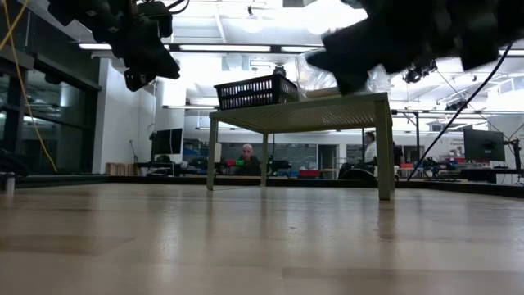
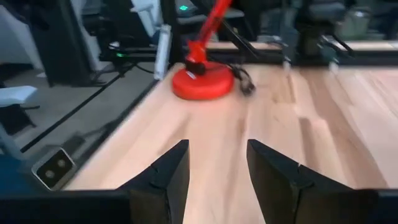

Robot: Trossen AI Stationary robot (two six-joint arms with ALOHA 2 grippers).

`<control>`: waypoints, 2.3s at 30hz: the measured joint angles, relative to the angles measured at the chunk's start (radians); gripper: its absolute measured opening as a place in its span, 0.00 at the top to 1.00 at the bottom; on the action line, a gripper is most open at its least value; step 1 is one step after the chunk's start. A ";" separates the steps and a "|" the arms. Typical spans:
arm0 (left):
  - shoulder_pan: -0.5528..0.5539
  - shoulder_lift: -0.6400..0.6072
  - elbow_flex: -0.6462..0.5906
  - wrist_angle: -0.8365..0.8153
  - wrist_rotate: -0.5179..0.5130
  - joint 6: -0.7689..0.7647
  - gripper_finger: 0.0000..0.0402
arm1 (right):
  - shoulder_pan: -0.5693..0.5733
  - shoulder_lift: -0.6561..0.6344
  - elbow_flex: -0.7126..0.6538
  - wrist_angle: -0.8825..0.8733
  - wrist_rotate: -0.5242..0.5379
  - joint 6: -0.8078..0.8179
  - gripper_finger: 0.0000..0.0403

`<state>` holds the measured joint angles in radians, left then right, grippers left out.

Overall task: Pick & Place Office Desk Supplies
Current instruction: Return to Home Position

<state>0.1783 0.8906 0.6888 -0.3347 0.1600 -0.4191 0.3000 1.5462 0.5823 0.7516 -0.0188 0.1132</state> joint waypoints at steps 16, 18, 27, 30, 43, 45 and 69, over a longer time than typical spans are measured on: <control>0.000 0.000 0.000 0.001 0.000 0.000 0.87 | -0.014 -0.326 -0.397 0.134 0.100 -0.014 0.63; 0.000 0.000 0.000 0.001 0.000 0.000 0.87 | -0.014 -0.378 -0.424 0.114 0.115 -0.019 0.63; 0.000 0.000 0.000 0.006 0.000 0.000 0.87 | -0.014 -0.545 -0.486 -0.011 0.088 -0.036 0.63; 0.000 0.000 0.000 0.007 0.000 0.000 0.87 | -0.014 -0.573 -0.495 -0.049 0.040 -0.032 0.63; 0.000 0.000 0.000 0.007 0.000 0.000 0.87 | 0.011 -0.644 -0.573 -0.054 0.019 -0.005 0.63; 0.000 0.000 0.000 0.007 0.000 0.000 0.87 | 0.022 -0.651 -0.574 -0.059 0.019 -0.008 0.63; 0.000 0.000 0.000 0.007 0.000 0.000 0.87 | -0.043 -1.035 -0.575 -0.525 -0.028 0.012 0.63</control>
<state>0.1783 0.8906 0.6888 -0.3275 0.1600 -0.4191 0.2569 0.5115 0.0074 0.2265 -0.0469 0.1256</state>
